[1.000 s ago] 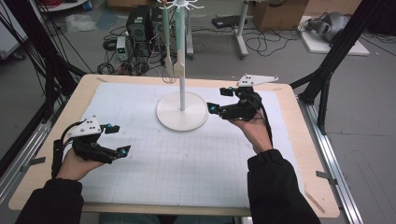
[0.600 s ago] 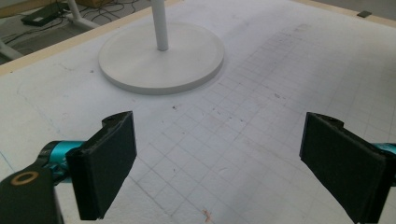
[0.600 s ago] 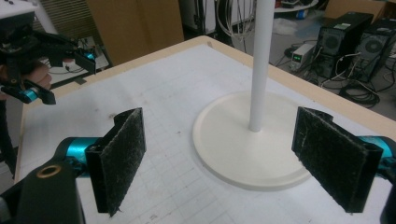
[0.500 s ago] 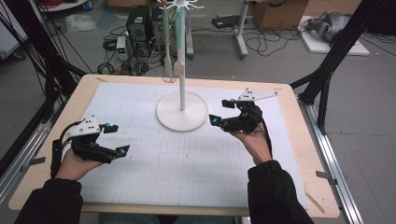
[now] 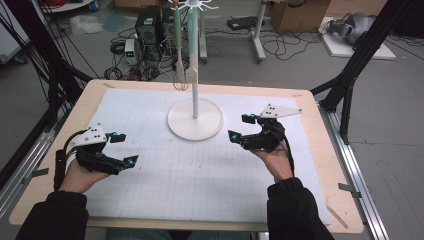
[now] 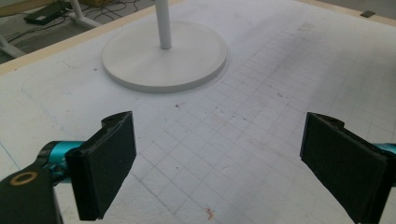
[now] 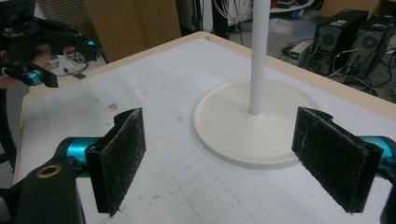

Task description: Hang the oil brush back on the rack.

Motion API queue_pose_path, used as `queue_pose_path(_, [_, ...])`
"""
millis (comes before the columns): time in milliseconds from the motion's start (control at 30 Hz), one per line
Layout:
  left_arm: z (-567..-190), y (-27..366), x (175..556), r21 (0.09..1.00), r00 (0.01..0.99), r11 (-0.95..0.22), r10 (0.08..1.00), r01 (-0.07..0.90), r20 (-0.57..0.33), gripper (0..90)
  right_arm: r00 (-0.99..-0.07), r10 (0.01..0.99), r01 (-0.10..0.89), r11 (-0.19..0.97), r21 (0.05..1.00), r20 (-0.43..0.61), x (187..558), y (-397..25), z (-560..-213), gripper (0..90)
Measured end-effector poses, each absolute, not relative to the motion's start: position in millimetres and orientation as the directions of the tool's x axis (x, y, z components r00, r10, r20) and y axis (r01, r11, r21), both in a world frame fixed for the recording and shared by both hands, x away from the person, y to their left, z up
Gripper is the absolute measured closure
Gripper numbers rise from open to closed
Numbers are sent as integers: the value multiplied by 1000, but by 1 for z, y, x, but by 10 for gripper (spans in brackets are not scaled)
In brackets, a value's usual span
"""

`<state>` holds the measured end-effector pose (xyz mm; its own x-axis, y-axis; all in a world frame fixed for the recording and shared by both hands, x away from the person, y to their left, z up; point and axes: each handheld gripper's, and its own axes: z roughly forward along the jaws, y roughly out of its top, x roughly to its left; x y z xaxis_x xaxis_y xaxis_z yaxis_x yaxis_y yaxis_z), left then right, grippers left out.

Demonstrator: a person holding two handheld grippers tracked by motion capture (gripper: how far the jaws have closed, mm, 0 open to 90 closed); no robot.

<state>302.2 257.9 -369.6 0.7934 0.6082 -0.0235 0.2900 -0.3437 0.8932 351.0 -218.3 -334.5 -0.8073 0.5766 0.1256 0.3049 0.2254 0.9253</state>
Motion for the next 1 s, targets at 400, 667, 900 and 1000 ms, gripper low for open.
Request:
queue_pose_path(400, [-370, 258, 303, 893, 793, -341, 609, 293, -28, 109, -793, 597, 313, 224, 923, 124, 339, -230, -348, 166])
queue_pose_path(667, [-371, 258, 303, 894, 792, -339, 610, 293, -28, 109, -789, 599, 325, 220, 920, 136, 331, -236, -359, 166])
queue_pose_path(900, [-373, 258, 304, 896, 788, -327, 614, 301, -41, 108, -780, 608, 333, 201, 921, 149, 325, -242, -369, 166])
queue_pose_path(1000, [-373, 260, 304, 895, 787, -329, 615, 302, -40, 108, -776, 611, 335, 194, 922, 154, 322, -245, -373, 167])
